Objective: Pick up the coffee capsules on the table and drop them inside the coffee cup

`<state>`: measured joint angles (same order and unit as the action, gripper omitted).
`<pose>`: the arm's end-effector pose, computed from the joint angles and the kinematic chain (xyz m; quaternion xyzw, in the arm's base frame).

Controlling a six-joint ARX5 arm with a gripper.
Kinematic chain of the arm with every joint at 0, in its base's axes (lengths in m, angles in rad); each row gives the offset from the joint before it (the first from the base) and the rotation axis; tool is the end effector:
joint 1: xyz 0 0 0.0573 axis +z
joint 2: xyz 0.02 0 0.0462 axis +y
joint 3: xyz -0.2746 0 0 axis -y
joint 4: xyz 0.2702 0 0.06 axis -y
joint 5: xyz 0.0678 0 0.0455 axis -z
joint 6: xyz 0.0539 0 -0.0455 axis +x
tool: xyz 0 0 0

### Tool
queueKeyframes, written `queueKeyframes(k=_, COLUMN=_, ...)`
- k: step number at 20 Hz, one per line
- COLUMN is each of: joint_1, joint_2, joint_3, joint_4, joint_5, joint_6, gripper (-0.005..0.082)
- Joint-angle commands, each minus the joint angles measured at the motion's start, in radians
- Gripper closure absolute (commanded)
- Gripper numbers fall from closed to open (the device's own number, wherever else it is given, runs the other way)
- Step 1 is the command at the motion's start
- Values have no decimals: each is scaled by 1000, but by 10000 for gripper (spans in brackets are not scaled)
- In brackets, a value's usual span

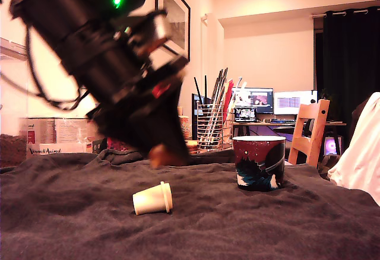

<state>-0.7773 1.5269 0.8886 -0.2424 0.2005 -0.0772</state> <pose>0.2330 -0.2444 0.1720 0.0903 0.4247 -0.4088 0.8027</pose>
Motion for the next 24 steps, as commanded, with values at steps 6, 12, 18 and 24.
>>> queueKeyframes(k=6, joint_1=43, joint_2=-8, joint_3=41, joint_4=153, joint_5=0, joint_6=34, gripper=503)
queueKeyframes(k=12, joint_1=86, joint_2=-8, joint_3=41, joint_4=391, joint_5=0, joint_6=33, gripper=503)
queueKeyframes(k=18, joint_1=95, joint_2=-8, joint_3=42, joint_4=549, joint_5=0, joint_6=34, gripper=503)
queueKeyframes(k=24, joint_1=95, joint_2=-8, joint_3=42, joint_4=649, joint_5=-19, joint_6=34, gripper=503)
